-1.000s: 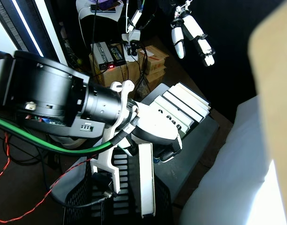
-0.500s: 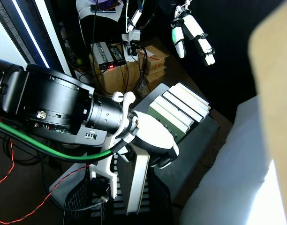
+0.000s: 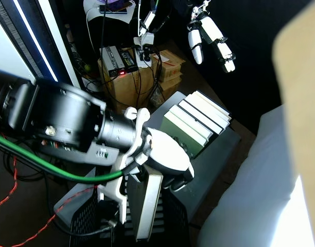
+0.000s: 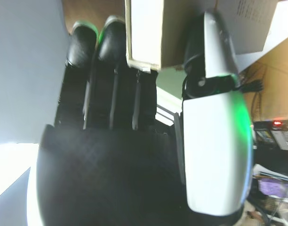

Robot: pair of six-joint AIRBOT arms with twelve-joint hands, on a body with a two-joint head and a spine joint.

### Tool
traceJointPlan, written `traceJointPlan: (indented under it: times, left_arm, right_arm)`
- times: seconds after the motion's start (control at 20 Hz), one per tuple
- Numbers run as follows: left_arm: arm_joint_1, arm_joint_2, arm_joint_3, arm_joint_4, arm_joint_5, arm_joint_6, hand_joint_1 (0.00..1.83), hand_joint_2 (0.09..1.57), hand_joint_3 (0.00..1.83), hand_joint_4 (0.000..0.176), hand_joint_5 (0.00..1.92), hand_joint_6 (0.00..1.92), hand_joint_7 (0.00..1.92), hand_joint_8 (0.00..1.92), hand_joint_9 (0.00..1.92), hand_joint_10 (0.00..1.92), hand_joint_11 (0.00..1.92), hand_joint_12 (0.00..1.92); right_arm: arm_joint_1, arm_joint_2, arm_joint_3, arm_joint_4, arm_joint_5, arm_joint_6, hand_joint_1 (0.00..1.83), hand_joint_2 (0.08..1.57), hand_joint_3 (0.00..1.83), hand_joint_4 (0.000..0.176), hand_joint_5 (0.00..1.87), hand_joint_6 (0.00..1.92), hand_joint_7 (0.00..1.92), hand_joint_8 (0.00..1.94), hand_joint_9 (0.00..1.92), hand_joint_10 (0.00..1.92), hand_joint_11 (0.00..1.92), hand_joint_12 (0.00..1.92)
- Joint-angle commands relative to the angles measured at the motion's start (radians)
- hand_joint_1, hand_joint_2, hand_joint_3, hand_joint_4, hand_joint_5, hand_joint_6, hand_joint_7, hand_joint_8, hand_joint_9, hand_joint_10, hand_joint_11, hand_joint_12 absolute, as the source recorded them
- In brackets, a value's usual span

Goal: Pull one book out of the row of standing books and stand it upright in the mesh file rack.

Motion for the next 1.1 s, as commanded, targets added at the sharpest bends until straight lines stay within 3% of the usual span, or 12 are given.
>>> traceJointPlan:
  times: [0.0, 0.1, 0.2, 0.25, 0.35, 0.5, 0.55, 0.6, 0.7, 0.75, 0.9, 1.05]
  left_arm:
    - [-0.004, -0.002, 0.007, -0.012, -0.12, -0.007, 0.56, 1.43, 0.0, 0.0, 0.13, 0.0, 0.09, 0.0, 0.07, 0.01, 0.0, 0.74]
    - [-0.004, -0.003, 0.007, -0.012, -0.121, -0.007, 0.58, 1.43, 0.0, 0.0, 0.13, 0.0, 0.09, 0.0, 0.07, 0.01, 0.0, 0.71]
    - [-0.004, -0.005, 0.008, -0.012, -0.121, -0.007, 0.56, 1.43, 0.0, 0.0, 0.12, 0.0, 0.09, 0.0, 0.07, 0.0, 0.0, 0.74]
    - [-0.004, -0.005, 0.009, -0.012, -0.121, -0.008, 0.53, 1.44, 0.0, 0.007, 0.11, 0.0, 0.08, 0.0, 0.06, 0.0, 0.0, 0.68]
    - [-0.003, -0.006, 0.009, -0.012, -0.122, -0.009, 0.55, 1.44, 0.0, 0.004, 0.12, 0.0, 0.08, 0.0, 0.07, 0.0, 0.0, 0.65]
    - [-0.003, -0.007, 0.009, -0.012, -0.123, -0.011, 0.54, 1.44, 0.0, 0.0, 0.11, 0.0, 0.08, 0.0, 0.06, 0.0, 0.0, 0.66]
    - [-0.003, -0.007, 0.01, -0.012, -0.124, -0.011, 0.53, 1.44, 0.0, 0.0, 0.12, 0.0, 0.09, 0.0, 0.07, 0.01, 0.0, 0.71]
    - [-0.003, -0.007, 0.01, -0.012, -0.124, -0.011, 0.55, 1.43, 0.0, 0.0, 0.13, 0.0, 0.09, 0.0, 0.08, 0.01, 0.0, 0.74]
    - [-0.003, -0.01, 0.013, -0.012, -0.123, -0.013, 0.56, 1.43, 0.0, 0.0, 0.13, 0.0, 0.09, 0.0, 0.08, 0.0, 0.0, 0.73]
    - [-0.003, -0.011, 0.013, -0.012, -0.123, -0.013, 0.56, 1.43, 0.0, 0.0, 0.12, 0.0, 0.09, 0.0, 0.08, 0.0, 0.0, 0.73]
    - [-0.003, -0.012, 0.016, -0.011, -0.122, -0.014, 0.54, 1.43, 0.0, 0.002, 0.12, 0.0, 0.08, 0.0, 0.07, 0.0, 0.0, 0.78]
    - [-0.003, -0.017, 0.022, -0.008, -0.122, -0.02, 0.52, 1.44, 0.0, 0.011, 0.11, 0.0, 0.07, 0.0, 0.07, 0.0, 0.0, 0.76]
  right_arm:
    - [0.003, 0.007, 0.013, -0.008, -0.09, 0.003, 1.34, 1.24, 0.01, 0.0, 0.7, 1.13, 0.8, 1.43, 0.62, 1.69, 0.54, 1.91]
    - [-0.008, -0.004, 0.023, -0.008, -0.098, 0.008, 1.34, 1.23, 0.0, 0.0, 0.75, 1.11, 0.83, 1.37, 0.64, 1.65, 0.51, 1.92]
    - [-0.02, -0.014, 0.033, -0.006, -0.104, 0.015, 1.23, 1.26, 0.0, 0.0, 0.69, 1.17, 0.78, 1.6, 0.7, 1.79, 0.61, 1.92]
    - [-0.025, -0.019, 0.037, -0.005, -0.108, 0.018, 1.32, 1.23, 0.0, 0.0, 0.74, 1.03, 0.82, 1.46, 0.69, 1.73, 0.7, 1.92]
    - [-0.034, -0.03, 0.048, 0.002, -0.113, 0.021, 1.35, 1.21, 0.0, 0.0, 0.83, 0.99, 0.87, 1.34, 0.64, 1.6, 0.51, 1.92]
    - [-0.04, -0.047, 0.066, 0.006, -0.118, 0.026, 1.34, 1.24, 0.0, 0.0, 0.72, 1.14, 0.8, 1.42, 0.59, 1.71, 0.4, 1.92]
    - [-0.04, -0.051, 0.068, 0.006, -0.119, 0.026, 1.34, 1.25, 0.0, 0.0, 0.68, 1.16, 0.76, 1.46, 0.63, 1.73, 0.6, 1.92]
    - [-0.04, -0.058, 0.073, -0.002, -0.119, 0.026, 1.15, 1.35, 0.01, 0.0, 0.53, 1.36, 0.64, 1.84, 0.73, 1.91, 0.76, 1.92]
    - [-0.039, -0.066, 0.079, -0.022, -0.119, 0.026, 1.14, 1.36, 0.0, 0.0, 0.54, 1.35, 0.62, 1.88, 0.69, 1.92, 0.69, 1.92]
    - [-0.039, -0.07, 0.083, -0.031, -0.119, 0.026, 1.1, 1.28, 0.0, 0.0, 0.71, 1.38, 0.95, 1.93, 1.07, 1.92, 1.11, 1.92]
    - [-0.039, -0.077, 0.101, -0.047, -0.117, 0.026, 1.07, 1.28, 0.0, 0.0, 0.7, 1.45, 1.24, 1.94, 1.47, 1.92, 1.57, 1.92]
    - [-0.039, -0.077, 0.117, -0.068, -0.115, 0.026, 1.09, 1.24, 0.0, 0.0, 0.74, 1.37, 1.16, 1.94, 1.39, 1.92, 1.5, 1.92]
